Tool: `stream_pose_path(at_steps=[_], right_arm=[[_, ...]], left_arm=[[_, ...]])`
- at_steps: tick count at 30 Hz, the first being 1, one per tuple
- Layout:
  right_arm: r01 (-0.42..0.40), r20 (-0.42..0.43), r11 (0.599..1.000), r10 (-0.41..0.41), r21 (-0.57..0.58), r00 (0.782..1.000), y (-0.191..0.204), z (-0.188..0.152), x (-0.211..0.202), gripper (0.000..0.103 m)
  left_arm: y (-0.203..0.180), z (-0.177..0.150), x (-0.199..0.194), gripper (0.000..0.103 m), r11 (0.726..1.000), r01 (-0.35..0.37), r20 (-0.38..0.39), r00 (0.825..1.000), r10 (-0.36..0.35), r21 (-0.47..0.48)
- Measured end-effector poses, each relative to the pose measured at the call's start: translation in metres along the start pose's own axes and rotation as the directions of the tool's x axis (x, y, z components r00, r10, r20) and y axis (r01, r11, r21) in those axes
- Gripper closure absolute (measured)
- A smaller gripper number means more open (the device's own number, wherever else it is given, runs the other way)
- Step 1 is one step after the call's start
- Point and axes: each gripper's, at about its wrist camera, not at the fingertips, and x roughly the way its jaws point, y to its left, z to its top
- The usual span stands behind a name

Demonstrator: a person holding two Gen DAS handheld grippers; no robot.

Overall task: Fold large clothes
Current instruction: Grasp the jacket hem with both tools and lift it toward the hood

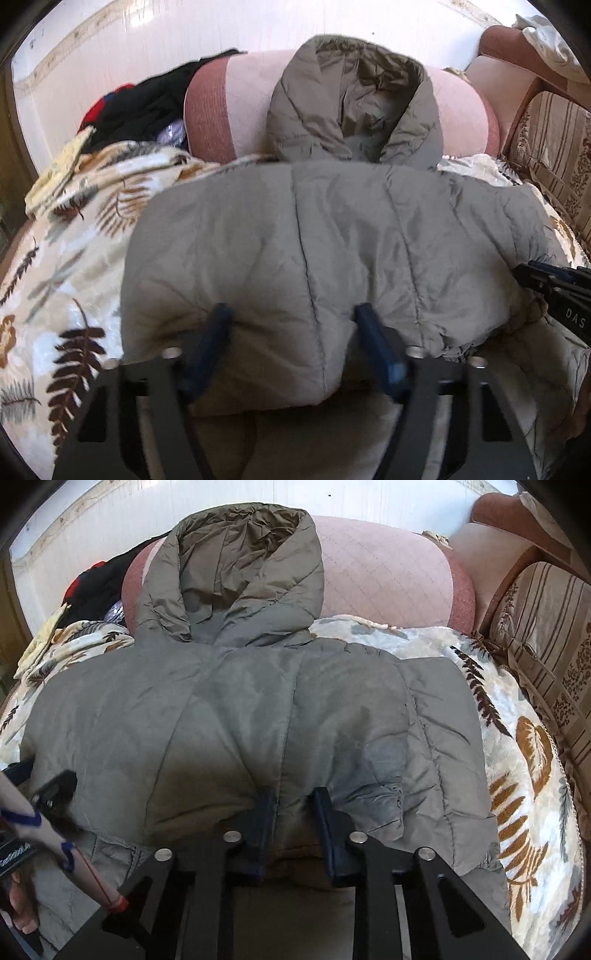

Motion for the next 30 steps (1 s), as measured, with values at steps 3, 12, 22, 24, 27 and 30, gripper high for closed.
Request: stream_pose_path(at_steps=[3,12,22,24,27,30], right_arm=[[0.007,0.036,1.000,-0.007,-0.004,0.999,0.002,0.005,-0.015,0.093],[-0.125,0.267,0.988,0.144,-0.088,0.953,0.039,0.010,-0.084,0.095],[-0.370,0.090,0.855,0.427,-0.363,0.900,0.168,-0.041,-0.086,0.095],[-0.377,0.062,0.856,0.423,-0.354,0.904,0.173,-0.044,-0.078,0.095],[-0.347,0.094,0.888,0.390,-0.302,0.916,0.153,-0.032,-0.073,0.095],[-0.285,0.193,0.934,0.327,-0.215,0.925,0.122,-0.017,-0.083,0.094]], left_arm=[[0.003,0.005,-0.013,0.067,1.000,0.013,0.025,1.000,-0.013,0.000],[0.061,0.030,-0.071,0.076,0.988,-0.039,0.155,0.986,0.063,-0.148],[0.225,-0.001,-0.046,0.075,0.725,-0.458,-0.173,0.883,0.436,-0.514],[0.238,-0.010,-0.035,0.075,0.713,-0.466,-0.228,0.883,0.409,-0.524],[0.232,-0.010,-0.035,0.075,0.736,-0.402,-0.196,0.914,0.354,-0.545],[0.196,0.005,-0.050,0.048,0.826,-0.272,-0.049,0.957,0.286,-0.493]])
